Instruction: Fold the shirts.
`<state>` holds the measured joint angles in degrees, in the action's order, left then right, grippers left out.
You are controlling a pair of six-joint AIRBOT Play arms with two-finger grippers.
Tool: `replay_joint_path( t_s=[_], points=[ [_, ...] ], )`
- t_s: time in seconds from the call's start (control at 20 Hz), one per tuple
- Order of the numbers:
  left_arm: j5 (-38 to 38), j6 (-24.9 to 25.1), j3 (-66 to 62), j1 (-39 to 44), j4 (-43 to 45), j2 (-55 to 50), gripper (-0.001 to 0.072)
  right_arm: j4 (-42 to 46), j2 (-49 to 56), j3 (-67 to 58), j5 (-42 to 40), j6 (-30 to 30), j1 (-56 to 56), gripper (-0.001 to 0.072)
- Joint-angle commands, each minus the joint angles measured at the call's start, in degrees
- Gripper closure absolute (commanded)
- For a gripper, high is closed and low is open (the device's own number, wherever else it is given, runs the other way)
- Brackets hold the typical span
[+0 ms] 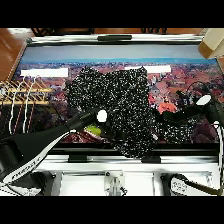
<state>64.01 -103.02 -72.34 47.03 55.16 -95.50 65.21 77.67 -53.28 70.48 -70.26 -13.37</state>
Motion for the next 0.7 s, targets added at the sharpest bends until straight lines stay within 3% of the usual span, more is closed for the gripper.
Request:
replay_joint_path(
  t_s=[0.0,0.05,0.1,0.2,0.35,0.45,0.65],
  points=[
    [0.98,2.01,-0.07,-1.55,0.55,0.5,0.0655,0.15,2.27,0.02,-1.62,0.04,2.8,0.0057],
    [0.96,1.99,-0.07,-2.29,0.79,0.85,0.0655,0.66,2.97,0.02,-1.97,-0.04,3.76,0.0059],
    [0.96,2.01,-0.07,-3.17,0.76,1.29,0.0655,1.86,3.65,0.02,-2.25,-0.28,4.85,0.0179],
    [0.96,2.03,-0.07,-4.72,0.76,2.45,0.0655,4.35,4.17,0.0,-2.6,-1.07,6.84,0.0659],
    [1.07,7.06,-0.68,-6.25,1.95,5.51,0.0656,5.09,1.97,-0.98,-1.68,-0.57,7.45,0.0652],
    [2.49,7.32,-4.68,-8.15,8.46,9.11,0.0657,7.58,-3.04,-4.74,-1.7,-0.55,6.86,0.0652],
    [7.74,7.3,-25.14,-16.68,18.29,18.32,0.0657,7.8,-17.2,-20.39,-4.35,2.08,6.14,0.0652]
  ],
)
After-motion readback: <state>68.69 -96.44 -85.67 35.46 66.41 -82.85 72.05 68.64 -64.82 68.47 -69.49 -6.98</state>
